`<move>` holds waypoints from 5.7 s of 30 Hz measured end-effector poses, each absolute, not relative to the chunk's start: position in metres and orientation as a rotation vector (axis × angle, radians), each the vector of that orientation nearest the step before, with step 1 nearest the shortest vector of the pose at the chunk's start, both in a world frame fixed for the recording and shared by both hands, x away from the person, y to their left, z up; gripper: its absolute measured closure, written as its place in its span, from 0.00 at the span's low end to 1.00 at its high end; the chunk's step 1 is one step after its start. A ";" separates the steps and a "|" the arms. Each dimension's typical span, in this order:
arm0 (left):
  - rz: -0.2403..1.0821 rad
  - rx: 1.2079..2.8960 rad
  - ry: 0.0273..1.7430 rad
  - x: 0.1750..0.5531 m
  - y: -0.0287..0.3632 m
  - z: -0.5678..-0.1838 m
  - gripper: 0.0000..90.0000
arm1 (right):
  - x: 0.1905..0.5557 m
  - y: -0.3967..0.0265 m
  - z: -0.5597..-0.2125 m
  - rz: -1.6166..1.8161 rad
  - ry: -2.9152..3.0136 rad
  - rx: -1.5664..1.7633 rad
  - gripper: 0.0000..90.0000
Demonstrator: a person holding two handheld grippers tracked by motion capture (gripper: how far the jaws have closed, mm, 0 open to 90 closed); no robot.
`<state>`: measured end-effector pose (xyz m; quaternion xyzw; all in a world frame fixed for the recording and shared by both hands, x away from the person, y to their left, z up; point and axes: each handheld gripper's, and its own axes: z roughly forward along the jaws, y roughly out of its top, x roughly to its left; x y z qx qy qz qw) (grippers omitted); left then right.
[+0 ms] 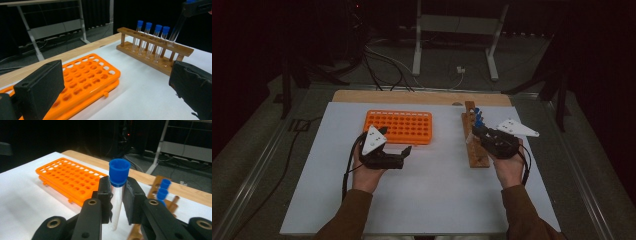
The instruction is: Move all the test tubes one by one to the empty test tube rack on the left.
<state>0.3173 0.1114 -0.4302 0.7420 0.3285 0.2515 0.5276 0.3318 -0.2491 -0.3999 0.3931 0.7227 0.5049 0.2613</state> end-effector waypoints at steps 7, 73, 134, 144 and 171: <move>0.578 1.778 0.750 0.325 0.095 -0.435 0.01 | 0.333 -0.234 -0.400 1.379 1.998 1.034 0.86; 0.479 1.794 0.702 0.344 0.043 -0.445 0.87 | 0.333 -0.179 -0.403 1.548 2.098 1.002 0.35; 0.522 1.870 0.961 0.412 0.031 -0.507 0.87 | 0.301 -0.232 -0.429 1.378 2.053 1.043 0.10; 0.454 1.833 1.035 0.411 0.037 -0.501 0.61 | 0.302 -0.231 -0.431 1.375 2.055 1.050 0.10; 0.455 1.715 1.074 0.368 0.124 -0.464 0.02 | 0.320 -0.238 -0.438 1.306 2.028 1.121 0.10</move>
